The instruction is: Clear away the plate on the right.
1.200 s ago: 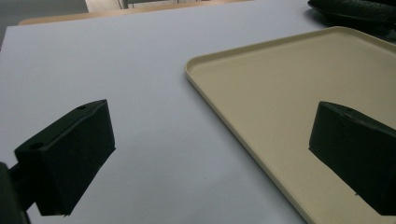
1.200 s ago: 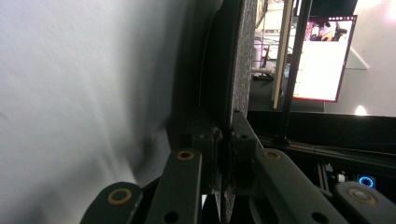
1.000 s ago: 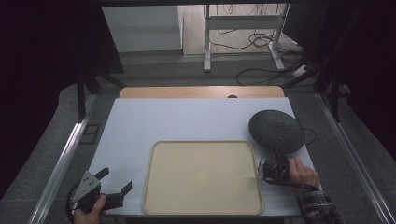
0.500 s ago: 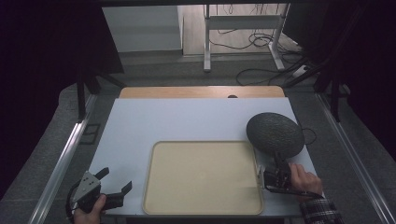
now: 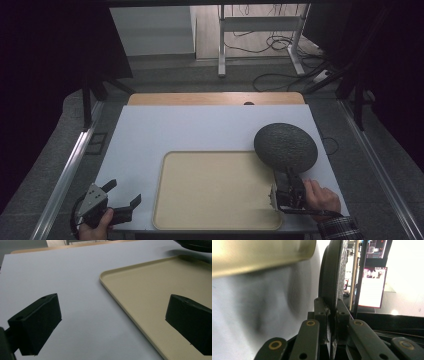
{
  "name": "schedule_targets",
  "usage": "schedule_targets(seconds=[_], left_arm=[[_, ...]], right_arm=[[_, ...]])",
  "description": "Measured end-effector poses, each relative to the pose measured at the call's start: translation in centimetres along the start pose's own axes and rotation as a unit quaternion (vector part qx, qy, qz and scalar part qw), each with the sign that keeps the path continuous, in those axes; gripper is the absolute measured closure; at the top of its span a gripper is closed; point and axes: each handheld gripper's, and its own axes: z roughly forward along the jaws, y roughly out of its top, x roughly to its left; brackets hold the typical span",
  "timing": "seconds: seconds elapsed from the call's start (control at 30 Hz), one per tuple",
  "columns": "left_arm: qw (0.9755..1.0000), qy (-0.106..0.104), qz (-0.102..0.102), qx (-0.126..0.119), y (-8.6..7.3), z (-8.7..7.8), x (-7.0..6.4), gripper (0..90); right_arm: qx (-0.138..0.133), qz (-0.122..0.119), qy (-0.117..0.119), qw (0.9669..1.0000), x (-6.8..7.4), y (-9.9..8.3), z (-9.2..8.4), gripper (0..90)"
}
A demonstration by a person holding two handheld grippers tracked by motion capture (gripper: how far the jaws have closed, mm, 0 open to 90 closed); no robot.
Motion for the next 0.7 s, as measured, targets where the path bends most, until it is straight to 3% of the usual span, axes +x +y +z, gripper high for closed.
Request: schedule_targets(seconds=[0.37, 0.4, 0.43, 0.47, 0.5, 0.53, 0.7], left_arm=[[1.0, 0.0, 0.001, 0.001, 0.0, 0.0, 0.0, 0.0], [1.0, 0.0, 0.001, 0.001, 0.0, 0.0, 0.0, 0.0], [1.0, 0.0, 0.001, 0.001, 0.0, 0.0, 0.0, 0.0], [1.0, 0.0, 0.001, 0.0, 0.0, 0.0, 0.0, 0.0], [1.0, 0.0, 0.001, 0.0, 0.0, 0.0, 0.0, 0.0], [1.0, 0.0, 0.001, 0.0, 0.0, 0.0, 0.0, 0.0], [1.0, 0.001, 0.0, 0.0, 0.0, 0.0, 0.0, 0.0]], right_arm=[[-0.027, -0.012, 0.0, 0.9996, 0.4, 1.5, -1.2, 83.6], [-0.037, -0.009, -0.019, 0.9991, 0.6, 1.6, -1.2, 83.5], [-0.005, -0.022, -0.03, 0.9993, 0.5, 1.9, -1.8, 83.6], [-0.034, -0.013, 0.001, 0.9993, 0.5, 1.9, -1.5, 83.5], [-0.026, -0.017, 0.007, 0.9995, 0.4, 2.1, -1.8, 83.5], [-0.043, -0.016, 0.001, 0.999, 0.6, 2.2, -1.7, 83.4], [-0.05, -0.017, 0.001, 0.9986, 0.8, 2.9, -2.3, 83.2]])
